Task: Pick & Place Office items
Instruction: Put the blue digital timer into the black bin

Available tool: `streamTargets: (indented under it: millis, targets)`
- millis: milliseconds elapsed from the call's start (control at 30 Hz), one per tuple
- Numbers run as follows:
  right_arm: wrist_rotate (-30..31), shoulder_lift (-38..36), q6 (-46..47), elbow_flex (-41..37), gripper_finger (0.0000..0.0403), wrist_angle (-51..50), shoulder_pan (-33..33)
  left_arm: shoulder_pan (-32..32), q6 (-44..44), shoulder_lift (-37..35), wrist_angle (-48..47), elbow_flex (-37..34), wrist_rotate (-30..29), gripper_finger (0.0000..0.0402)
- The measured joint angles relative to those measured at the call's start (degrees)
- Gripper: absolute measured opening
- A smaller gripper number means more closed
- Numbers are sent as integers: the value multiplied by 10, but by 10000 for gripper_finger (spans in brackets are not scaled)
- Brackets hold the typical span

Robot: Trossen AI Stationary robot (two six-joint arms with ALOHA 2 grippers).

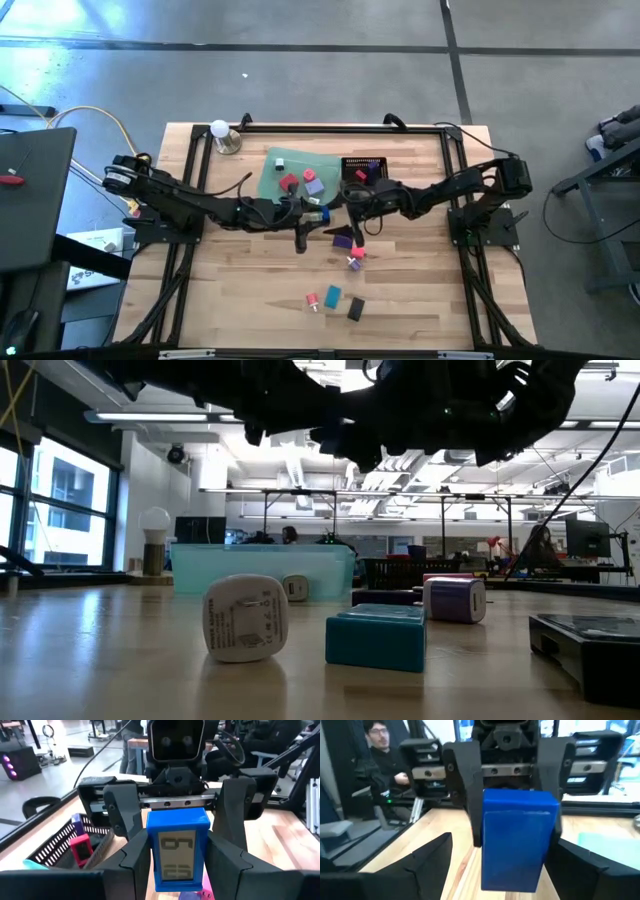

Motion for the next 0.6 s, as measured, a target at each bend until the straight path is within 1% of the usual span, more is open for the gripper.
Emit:
streamTargets:
  millis: [67, 167, 300, 467, 600]
  targets:
    - [-5, 0, -5, 6, 276, -16, 0, 5, -6, 1, 2, 0, 11, 140]
    - [-8, 0, -11, 12, 252, -34, 0, 13, -16, 3, 2, 0, 21, 140]
    - [-14, 0, -17, 12, 208, -34, 0, 21, -21, 3, 5, 0, 48, 140]
    - [-12, 0, -29, 12, 146, -37, -1, 21, -15, 3, 6, 0, 50, 140]
    - [-12, 0, -30, 12, 142, -38, -1, 21, -13, 3, 6, 0, 56, 149]
